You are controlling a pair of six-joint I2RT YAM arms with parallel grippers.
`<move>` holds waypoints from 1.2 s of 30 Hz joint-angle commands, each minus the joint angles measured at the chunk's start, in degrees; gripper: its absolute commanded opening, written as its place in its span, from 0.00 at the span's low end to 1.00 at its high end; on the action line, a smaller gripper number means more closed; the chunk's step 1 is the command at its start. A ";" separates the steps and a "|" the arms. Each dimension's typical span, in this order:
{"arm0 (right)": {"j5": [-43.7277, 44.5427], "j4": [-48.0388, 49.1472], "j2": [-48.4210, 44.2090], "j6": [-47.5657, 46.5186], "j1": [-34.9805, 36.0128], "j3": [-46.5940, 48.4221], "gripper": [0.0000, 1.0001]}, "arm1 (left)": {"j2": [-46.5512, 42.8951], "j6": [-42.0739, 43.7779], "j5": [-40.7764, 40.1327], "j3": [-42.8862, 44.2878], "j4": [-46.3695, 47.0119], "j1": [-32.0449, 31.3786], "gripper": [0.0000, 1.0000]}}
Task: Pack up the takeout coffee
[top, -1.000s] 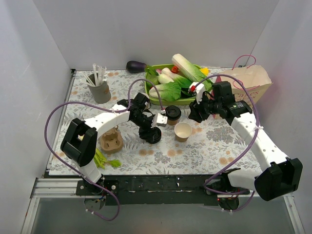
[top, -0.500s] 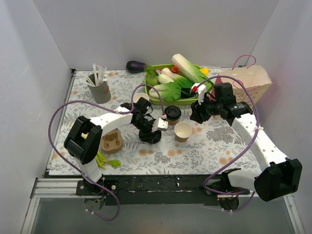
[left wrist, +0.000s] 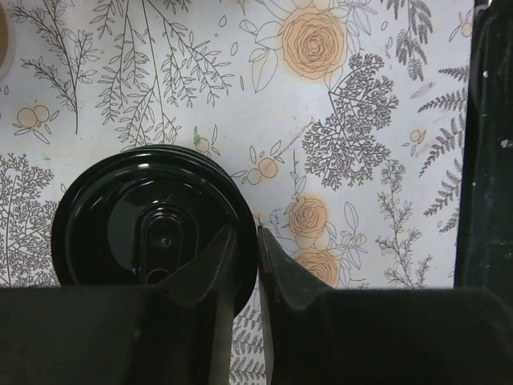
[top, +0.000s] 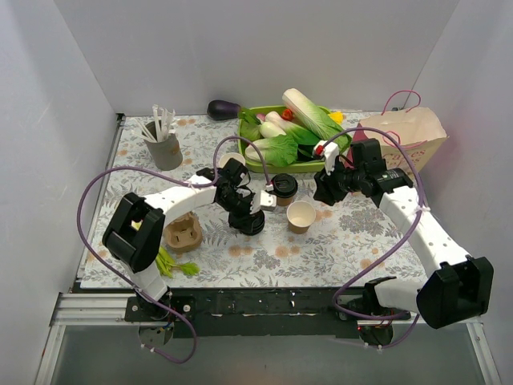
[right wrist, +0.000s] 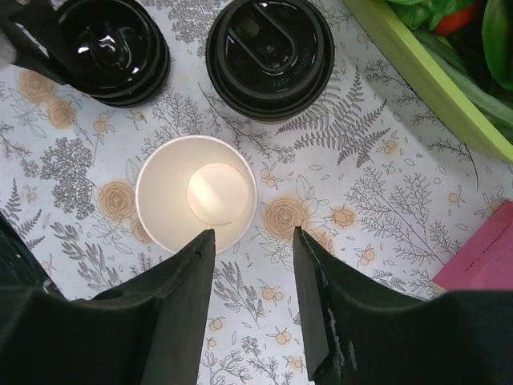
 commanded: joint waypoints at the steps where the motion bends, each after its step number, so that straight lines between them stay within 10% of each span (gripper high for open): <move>1: 1.47 1.19 1.89 -3.23 -1.25 -0.87 0.50 | -5.79 -6.46 3.19 2.07 0.05 0.28 0.12; 16: 6.05 9.10 10.95 -8.94 -1.25 -6.23 0.44 | -9.05 -42.06 27.88 5.42 14.97 12.05 0.07; 36: -2.30 10.86 11.65 0.46 9.91 -11.42 0.42 | -7.21 -126.70 35.53 -23.67 109.34 11.79 0.02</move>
